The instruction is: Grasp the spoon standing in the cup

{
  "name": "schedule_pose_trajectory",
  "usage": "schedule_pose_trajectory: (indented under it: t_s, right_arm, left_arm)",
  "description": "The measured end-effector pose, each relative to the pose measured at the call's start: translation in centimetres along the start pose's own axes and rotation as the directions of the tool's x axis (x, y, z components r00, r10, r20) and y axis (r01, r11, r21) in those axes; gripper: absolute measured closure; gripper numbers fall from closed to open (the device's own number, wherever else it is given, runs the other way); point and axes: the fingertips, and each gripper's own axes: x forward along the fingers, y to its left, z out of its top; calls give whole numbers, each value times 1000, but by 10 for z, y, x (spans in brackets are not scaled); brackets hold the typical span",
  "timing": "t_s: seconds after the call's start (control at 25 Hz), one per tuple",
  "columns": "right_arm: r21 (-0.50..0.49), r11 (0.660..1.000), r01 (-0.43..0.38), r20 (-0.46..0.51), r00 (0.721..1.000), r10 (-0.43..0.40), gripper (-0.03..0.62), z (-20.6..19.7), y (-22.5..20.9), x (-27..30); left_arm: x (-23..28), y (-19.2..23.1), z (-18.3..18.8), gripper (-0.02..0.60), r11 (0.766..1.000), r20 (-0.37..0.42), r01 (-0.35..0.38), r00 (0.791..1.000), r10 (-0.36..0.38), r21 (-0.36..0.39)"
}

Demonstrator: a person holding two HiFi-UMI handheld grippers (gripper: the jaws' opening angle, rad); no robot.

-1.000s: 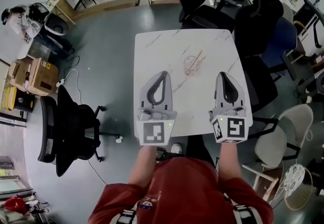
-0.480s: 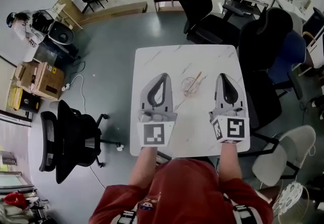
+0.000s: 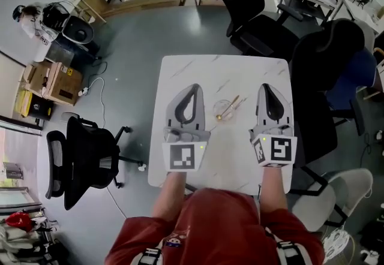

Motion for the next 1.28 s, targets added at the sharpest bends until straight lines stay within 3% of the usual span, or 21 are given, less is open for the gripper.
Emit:
schedule_pose_trajectory:
  t_s: [0.48, 1.28]
  right_arm:
    - [75, 997, -34, -88, 995, 41, 579, -58, -25, 23]
    - [169, 981, -92, -234, 963, 131, 579, -147, -5, 35]
  left_arm:
    - [32, -19, -43, 572, 1000, -84, -10, 996, 11, 8]
    - [35, -21, -96, 572, 1000, -169, -26, 985, 26, 0]
